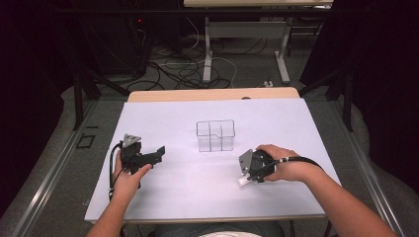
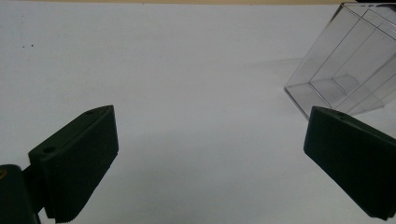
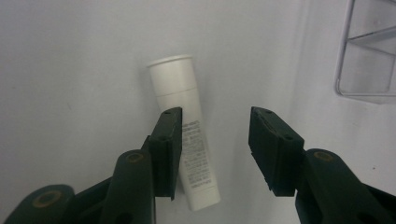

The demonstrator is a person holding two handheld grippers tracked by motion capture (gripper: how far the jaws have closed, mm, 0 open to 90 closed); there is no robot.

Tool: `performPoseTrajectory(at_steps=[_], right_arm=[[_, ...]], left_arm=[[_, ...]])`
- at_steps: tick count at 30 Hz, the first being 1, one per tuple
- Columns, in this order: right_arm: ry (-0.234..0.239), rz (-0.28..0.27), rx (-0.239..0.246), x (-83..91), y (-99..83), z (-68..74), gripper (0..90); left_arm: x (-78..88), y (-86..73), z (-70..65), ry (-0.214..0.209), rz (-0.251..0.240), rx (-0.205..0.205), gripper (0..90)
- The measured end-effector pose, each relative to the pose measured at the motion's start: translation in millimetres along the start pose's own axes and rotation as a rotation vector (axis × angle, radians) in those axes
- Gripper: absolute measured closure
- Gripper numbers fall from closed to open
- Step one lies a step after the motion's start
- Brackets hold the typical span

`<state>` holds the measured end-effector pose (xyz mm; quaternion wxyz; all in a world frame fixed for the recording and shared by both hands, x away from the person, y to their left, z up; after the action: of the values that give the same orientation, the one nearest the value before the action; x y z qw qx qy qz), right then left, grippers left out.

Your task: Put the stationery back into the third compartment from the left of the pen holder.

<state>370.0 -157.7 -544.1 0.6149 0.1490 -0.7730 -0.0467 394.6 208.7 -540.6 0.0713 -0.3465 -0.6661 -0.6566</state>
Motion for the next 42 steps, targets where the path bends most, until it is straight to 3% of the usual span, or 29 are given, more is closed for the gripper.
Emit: performPoseTrajectory(at_steps=[3,11,12,15,27,34,37,38,42], right_arm=[[0.034,0.013,0.002,0.1,0.5,4.3,56.2],[0.061,0.052,0.031,-7.1,1.1,10.1,57.4],[0.059,0.035,0.052,-10.8,1.8,9.4,57.9],[0.086,0.071,0.067,-16.2,0.9,11.4,62.1],[0.092,0.088,0.148,-18.8,0.1,11.3,68.1],[0.075,0.101,0.150,-17.6,0.2,11.7,68.3],[0.073,0.081,0.135,-19.3,0.4,12.6,68.4],[0.073,0.100,0.139,-17.8,0.3,12.0,68.4],[0.080,0.079,0.120,-18.9,0.5,11.3,68.4]], left_arm=[[0.1,0.1,-0.5,0.000,0.002,-0.006,3.1],[0.4,0.0,-1.2,-0.002,0.002,-0.010,3.1],[0.3,-0.2,-1.3,-0.002,0.004,-0.009,3.1],[-0.5,-0.5,-1.4,-0.003,0.007,-0.009,3.1],[-1.5,-0.7,-1.6,-0.002,0.007,-0.009,3.1],[-1.5,-0.8,-1.7,-0.003,0.008,-0.009,3.1],[-1.6,-0.9,-1.6,-0.002,0.008,-0.008,3.1],[-1.6,-0.8,-1.6,-0.002,0.008,-0.008,3.1],[-1.7,-0.9,-1.4,-0.002,0.008,-0.008,3.1]])
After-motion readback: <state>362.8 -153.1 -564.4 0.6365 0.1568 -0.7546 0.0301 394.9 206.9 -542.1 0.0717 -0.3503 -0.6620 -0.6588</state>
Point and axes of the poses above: each handheld gripper's, and its own axes: x roughly backward along the jaws, y roughly out of its top, z roughly to its left, the point moved 4 cm from there along -x, roughly forward along the jaws, and after that the axes turned 3 degrees about -x, right-handed, at the moved point
